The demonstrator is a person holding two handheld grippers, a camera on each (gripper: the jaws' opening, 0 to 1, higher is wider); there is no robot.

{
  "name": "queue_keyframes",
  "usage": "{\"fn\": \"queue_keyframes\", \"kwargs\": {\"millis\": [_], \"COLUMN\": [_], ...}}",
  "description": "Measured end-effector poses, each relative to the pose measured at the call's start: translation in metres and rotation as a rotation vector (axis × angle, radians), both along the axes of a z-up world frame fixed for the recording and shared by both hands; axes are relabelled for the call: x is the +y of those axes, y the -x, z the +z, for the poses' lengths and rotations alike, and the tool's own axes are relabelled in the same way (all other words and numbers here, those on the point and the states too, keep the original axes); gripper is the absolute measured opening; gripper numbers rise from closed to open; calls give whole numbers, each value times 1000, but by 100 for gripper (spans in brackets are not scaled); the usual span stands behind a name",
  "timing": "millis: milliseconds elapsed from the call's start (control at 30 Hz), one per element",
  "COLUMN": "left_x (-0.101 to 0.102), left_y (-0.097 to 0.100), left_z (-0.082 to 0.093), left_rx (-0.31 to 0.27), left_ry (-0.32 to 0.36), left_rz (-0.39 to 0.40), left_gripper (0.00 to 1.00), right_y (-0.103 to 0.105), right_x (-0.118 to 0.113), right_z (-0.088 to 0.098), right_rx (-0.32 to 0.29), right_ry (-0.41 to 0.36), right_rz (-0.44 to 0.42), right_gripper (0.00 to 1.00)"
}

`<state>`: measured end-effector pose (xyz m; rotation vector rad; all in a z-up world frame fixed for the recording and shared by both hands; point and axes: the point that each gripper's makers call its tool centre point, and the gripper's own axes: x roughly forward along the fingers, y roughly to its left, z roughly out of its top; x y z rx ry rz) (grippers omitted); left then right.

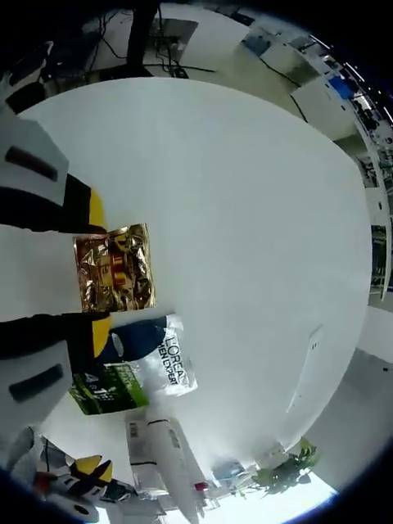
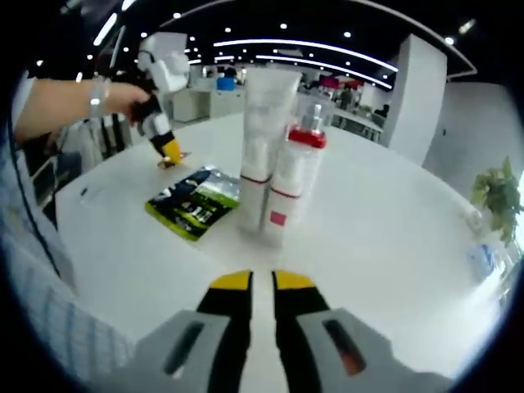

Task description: Arrange the skincare products in the storage area until every visible bottle or jar stands upright without overlapping.

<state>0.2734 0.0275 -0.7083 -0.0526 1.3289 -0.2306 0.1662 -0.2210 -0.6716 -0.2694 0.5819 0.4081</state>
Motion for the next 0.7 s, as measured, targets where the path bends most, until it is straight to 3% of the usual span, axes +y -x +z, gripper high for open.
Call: {"fn": "queue_keyframes", "kwargs": {"millis": [133, 333, 567, 700], "left_x": [1, -3, -4, -6], "left_y": [-5, -5, -9, -8], "left_z": [-5, -13, -13, -14], "left_rx": [-19, -11, -43, -73], "left_ry": [-33, -28, -30, -68], "left_rz": [12, 19, 48, 24], "left_gripper": [39, 40, 40, 40], "right_y": [-1, 0, 0, 0], "right_x": [0, -7, -9, -7], "right_z": [1, -2, -5, -5], "right_rx": [-3, 8, 17, 20], "right_ry": [1, 13, 13, 9], "right_rz": [12, 12, 12, 17], "right_gripper": [8, 8, 8, 8]}}
